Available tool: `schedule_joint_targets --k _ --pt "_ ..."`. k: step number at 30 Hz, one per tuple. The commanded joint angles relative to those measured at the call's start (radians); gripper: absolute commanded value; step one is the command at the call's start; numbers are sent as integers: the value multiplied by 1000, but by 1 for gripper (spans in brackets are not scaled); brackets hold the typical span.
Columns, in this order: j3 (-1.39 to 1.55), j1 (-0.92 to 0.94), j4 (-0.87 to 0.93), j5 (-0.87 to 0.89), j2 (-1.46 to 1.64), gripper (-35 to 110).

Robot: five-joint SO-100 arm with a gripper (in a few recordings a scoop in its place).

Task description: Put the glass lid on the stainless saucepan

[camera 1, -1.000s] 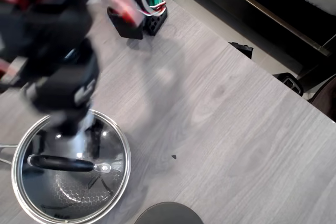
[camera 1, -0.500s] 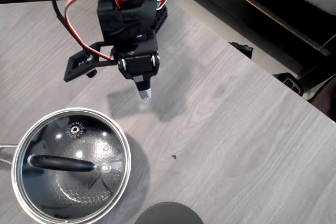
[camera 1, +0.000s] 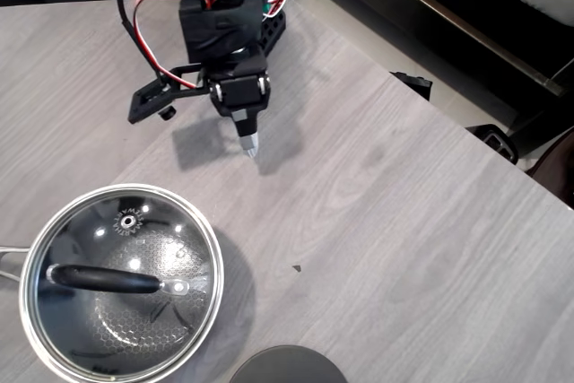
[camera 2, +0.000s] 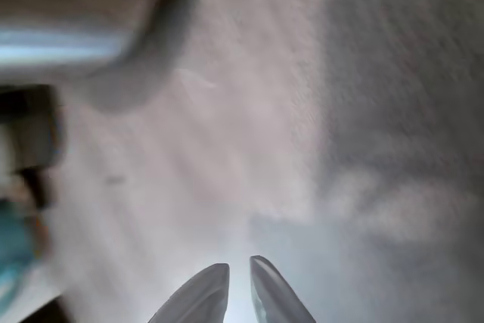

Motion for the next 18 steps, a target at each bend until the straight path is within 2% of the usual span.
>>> schedule_joint_targets --k 1,18 --pt "52 6 18 6 26 0" --pt "52 49 69 17 28 0"
